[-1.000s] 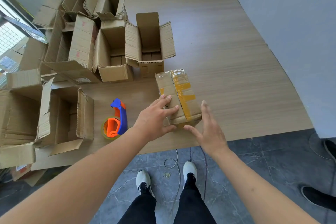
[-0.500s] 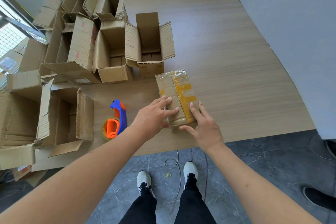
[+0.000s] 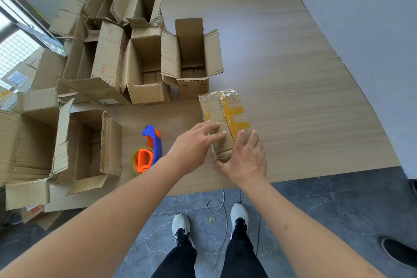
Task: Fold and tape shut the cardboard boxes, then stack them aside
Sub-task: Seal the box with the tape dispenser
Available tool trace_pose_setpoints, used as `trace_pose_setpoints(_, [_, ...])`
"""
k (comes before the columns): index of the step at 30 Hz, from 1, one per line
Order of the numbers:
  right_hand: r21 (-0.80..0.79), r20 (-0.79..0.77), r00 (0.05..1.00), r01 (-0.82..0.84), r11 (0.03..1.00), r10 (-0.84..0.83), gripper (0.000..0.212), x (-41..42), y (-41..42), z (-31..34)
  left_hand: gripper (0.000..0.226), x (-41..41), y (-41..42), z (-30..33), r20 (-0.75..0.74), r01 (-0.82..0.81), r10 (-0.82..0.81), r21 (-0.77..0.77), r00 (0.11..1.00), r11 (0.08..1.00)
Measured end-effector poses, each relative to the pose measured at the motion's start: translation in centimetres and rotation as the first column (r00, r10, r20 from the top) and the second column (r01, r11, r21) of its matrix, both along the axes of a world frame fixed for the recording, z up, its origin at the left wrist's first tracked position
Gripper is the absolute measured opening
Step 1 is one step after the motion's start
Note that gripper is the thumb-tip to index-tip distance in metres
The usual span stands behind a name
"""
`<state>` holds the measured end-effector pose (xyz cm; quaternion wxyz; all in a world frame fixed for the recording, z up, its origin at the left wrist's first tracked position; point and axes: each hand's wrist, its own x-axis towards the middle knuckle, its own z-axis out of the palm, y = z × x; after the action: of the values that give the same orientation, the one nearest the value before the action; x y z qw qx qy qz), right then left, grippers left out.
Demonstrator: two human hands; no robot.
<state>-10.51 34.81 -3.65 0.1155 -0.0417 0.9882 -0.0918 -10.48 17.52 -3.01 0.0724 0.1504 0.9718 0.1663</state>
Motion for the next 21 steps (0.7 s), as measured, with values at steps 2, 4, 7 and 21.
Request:
trace_pose_setpoints(2, [0.035,0.002,1.0,0.02,0.999,-0.02,0.118,0.0,-0.7,0.0,0.073,0.4,0.0,-0.3,-0.033,-0.032,0.033,0.032,0.999,0.999])
trace_pose_setpoints(4, [0.065,0.039,0.999,0.02,0.998,-0.022,0.119,-0.2,-1.0,-0.2,0.076,0.6,-0.1,-0.6,-0.046,-0.066,0.067,0.024,0.997,0.998])
trace_pose_setpoints(7, [0.102,0.051,0.999,-0.003,0.995,-0.002,0.122,-0.3,-1.3,-0.4,0.078,0.7,-0.4,-0.5,-0.005,-0.139,0.139,-0.018,0.99,0.99])
trace_pose_setpoints(21, [0.162,0.117,0.993,-0.022,0.987,0.003,0.123,-0.5,-1.2,-0.7,0.071,1.3,-2.7,0.2,0.111,-0.24,0.251,-0.102,0.962,0.965])
